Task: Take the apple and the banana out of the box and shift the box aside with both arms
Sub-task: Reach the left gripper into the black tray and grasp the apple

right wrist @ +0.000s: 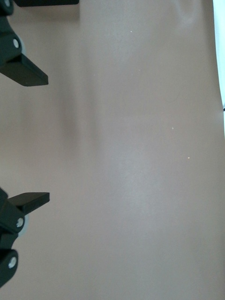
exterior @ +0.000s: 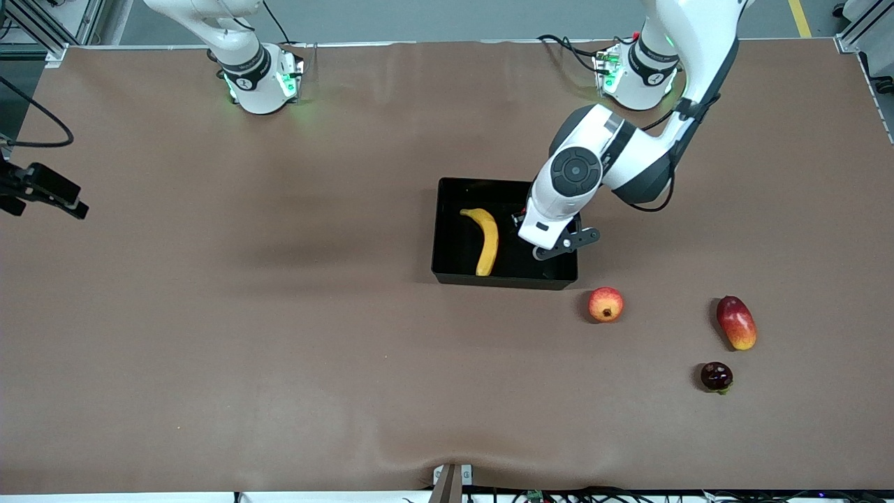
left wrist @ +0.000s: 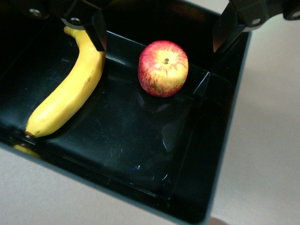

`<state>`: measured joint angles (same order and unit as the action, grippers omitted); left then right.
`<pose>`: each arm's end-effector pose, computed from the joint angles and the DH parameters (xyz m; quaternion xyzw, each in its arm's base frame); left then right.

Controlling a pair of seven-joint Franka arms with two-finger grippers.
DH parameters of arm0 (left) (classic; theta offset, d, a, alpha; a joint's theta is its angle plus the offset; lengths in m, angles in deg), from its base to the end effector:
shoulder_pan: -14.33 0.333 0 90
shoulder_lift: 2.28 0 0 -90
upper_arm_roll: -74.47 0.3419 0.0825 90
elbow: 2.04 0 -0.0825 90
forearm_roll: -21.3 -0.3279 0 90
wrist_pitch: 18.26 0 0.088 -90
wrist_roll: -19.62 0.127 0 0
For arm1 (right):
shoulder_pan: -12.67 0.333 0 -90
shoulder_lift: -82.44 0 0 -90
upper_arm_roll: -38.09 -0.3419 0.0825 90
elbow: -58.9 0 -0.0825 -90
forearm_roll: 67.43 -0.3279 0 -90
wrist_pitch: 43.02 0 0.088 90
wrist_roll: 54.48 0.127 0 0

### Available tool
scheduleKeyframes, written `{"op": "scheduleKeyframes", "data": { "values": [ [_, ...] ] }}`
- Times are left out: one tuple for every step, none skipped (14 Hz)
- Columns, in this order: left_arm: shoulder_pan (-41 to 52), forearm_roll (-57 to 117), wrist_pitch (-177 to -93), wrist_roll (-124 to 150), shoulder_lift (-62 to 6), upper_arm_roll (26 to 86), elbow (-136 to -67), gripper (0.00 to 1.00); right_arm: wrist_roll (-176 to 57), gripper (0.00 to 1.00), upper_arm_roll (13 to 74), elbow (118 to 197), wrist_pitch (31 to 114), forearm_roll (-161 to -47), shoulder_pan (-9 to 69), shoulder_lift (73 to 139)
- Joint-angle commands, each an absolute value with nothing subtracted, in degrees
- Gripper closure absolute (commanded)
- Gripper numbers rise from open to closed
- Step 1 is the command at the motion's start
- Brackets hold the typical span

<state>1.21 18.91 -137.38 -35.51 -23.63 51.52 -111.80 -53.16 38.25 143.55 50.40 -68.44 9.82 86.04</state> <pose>0.4649 -0.3165 0.3403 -0.9817 -0.1589 0.1015 0.0254 0.5275 -0.0255 0.6430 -0.9982 0.0379 -0.0452 0.0081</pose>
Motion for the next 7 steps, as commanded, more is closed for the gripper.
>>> {"op": "scheduleKeyframes", "data": {
  "values": [
    [0.4, 17.7, -140.9, -37.8, -24.4, 51.5, -113.7, 0.0, -53.1, 0.0, 38.0, 143.2, 51.7, -68.8, 9.7, 86.8],
    [-0.5, 17.7, -141.2, -38.4, -25.5, 51.7, -113.6, 0.0, -53.2, 0.0, 38.0, 143.2, 52.5, -68.9, 9.9, 87.3],
    [-0.7, 16.8, -141.2, -38.5, -26.3, 51.7, -113.6, 0.0, -53.2, 0.0, 38.0, 143.2, 54.3, -68.9, 10.4, 87.9],
    [-0.6, 15.3, -141.2, -39.3, -27.1, 51.6, -113.6, 0.0, -53.2, 0.0, 38.0, 143.2, 56.2, -68.8, 11.2, 88.6],
    [-0.7, 14.0, -141.2, -40.6, -27.9, 51.6, -113.6, 0.0, -53.3, 0.0, 38.0, 143.2, 57.6, -68.8, 11.5, 89.3],
    [-0.9, 13.2, -141.2, -41.5, -28.7, 51.6, -113.6, 0.0, -53.3, 0.0, 38.0, 143.2, 58.7, -68.8, 11.6, 89.6],
    [-0.9, 12.3, -141.2, -42.2, -29.5, 51.6, -113.6, 0.0, -53.3, 0.0, 38.0, 143.2, 58.8, -68.8, 11.6, 89.6]
  ]
}}
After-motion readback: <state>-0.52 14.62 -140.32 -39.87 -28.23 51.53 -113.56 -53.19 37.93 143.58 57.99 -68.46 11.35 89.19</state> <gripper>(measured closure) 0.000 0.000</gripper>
